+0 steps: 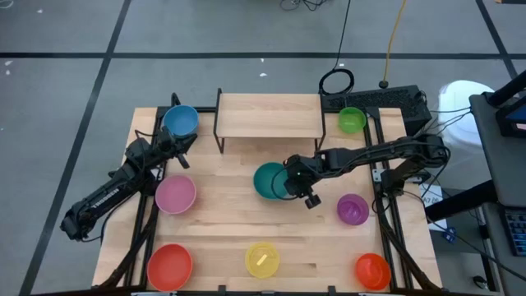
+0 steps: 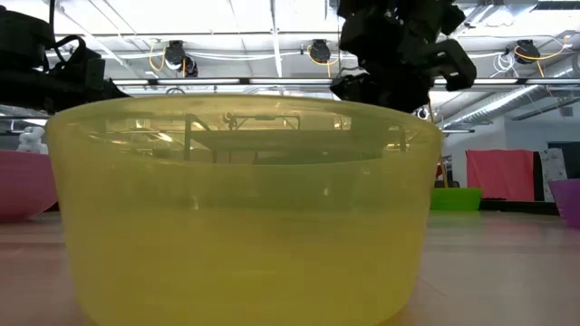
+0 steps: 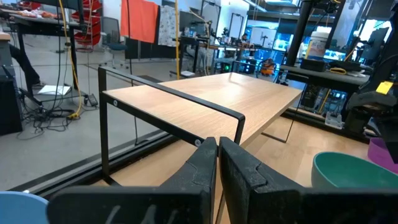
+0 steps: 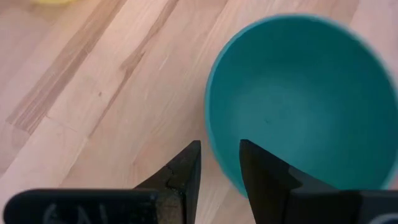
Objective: Place and stack bowls onto a shelf
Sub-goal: Put the dark green bowl on the shelf
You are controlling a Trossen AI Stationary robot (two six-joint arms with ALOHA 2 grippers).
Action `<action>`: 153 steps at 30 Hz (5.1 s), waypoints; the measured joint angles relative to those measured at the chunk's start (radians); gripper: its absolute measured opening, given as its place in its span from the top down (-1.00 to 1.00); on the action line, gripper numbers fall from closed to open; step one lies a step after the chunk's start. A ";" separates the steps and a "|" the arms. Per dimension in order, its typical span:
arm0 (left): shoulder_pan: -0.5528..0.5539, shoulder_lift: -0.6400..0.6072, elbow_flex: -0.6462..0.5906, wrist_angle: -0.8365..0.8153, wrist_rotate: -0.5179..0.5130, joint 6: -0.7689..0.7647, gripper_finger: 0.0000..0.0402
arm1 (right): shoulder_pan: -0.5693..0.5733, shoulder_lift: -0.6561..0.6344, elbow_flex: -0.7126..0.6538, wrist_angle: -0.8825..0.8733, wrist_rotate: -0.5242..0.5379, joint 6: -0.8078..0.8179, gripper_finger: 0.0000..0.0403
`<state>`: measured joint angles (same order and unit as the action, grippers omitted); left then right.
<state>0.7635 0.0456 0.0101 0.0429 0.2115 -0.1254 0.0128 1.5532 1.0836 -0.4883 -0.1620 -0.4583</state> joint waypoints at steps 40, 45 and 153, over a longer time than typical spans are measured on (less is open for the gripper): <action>0.000 0.000 0.000 0.000 0.000 0.012 0.88 | -0.058 0.000 -0.312 0.528 -0.024 0.080 0.50; 0.000 0.000 0.000 0.000 -0.001 0.012 0.88 | -0.058 0.000 -0.333 0.529 -0.024 0.080 0.61; 0.000 0.000 0.000 0.013 -0.002 -0.117 0.88 | -0.437 -0.004 0.429 -0.439 0.216 0.427 1.00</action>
<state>0.7635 0.0459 0.0103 0.0563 0.2094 -0.2424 -0.4240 1.5490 1.5127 -0.9275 0.0541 -0.0309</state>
